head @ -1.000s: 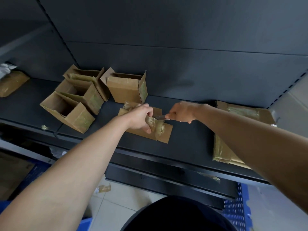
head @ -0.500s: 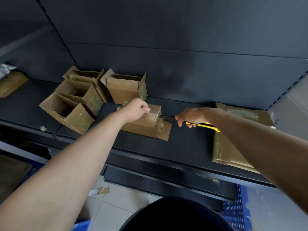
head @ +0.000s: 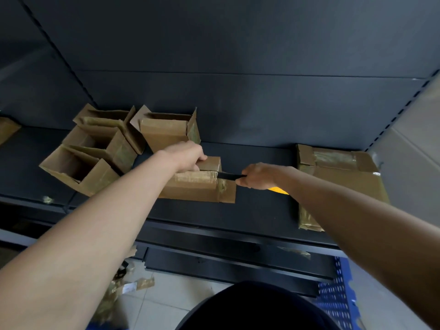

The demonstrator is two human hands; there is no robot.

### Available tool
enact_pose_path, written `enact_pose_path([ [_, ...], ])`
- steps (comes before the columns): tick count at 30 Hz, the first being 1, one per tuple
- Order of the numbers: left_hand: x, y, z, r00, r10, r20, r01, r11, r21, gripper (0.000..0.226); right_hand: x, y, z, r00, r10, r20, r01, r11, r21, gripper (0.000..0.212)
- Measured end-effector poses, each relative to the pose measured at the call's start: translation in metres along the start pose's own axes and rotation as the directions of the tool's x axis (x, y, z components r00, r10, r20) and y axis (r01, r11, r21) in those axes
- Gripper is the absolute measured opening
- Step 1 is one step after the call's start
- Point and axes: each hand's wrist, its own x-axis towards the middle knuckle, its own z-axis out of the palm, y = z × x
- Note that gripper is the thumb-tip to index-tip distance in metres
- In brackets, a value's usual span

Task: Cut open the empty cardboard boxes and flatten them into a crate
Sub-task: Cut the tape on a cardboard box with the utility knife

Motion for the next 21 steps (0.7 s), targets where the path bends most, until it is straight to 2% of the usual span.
enact_pose_path([
  [2,0.001,0.002,0.002,1.0,0.016,-0.012,-0.015,0.998,0.055,0.049,0.001,-0.005,-0.001,0.999,-0.002,0.039,0.001,1.0,0.029,0.04],
  [5,0.0,0.003,0.001,0.999,0.038,-0.018,-0.038,0.999,0.031,0.04,0.002,-0.012,0.001,0.996,-0.017,0.084,0.006,0.991,0.133,0.044],
  [9,-0.005,0.001,-0.001,1.0,0.024,-0.02,-0.024,1.0,-0.001,0.035,0.008,-0.029,0.006,0.997,0.011,0.07,-0.028,0.967,0.254,0.049],
  [14,-0.009,-0.001,0.0,0.999,0.013,-0.032,-0.016,0.997,-0.074,0.032,0.006,-0.02,0.004,0.986,0.051,0.156,-0.116,0.891,0.439,0.038],
  [18,-0.011,-0.001,-0.005,0.999,0.02,-0.032,-0.024,0.994,-0.106,0.032,0.006,0.002,0.003,0.975,0.193,-0.107,-0.152,0.938,0.31,0.045],
  [21,-0.011,0.003,-0.008,0.999,0.02,-0.04,-0.025,0.992,-0.126,0.031,0.013,0.001,0.008,0.957,0.246,-0.155,-0.181,0.921,0.344,0.055],
])
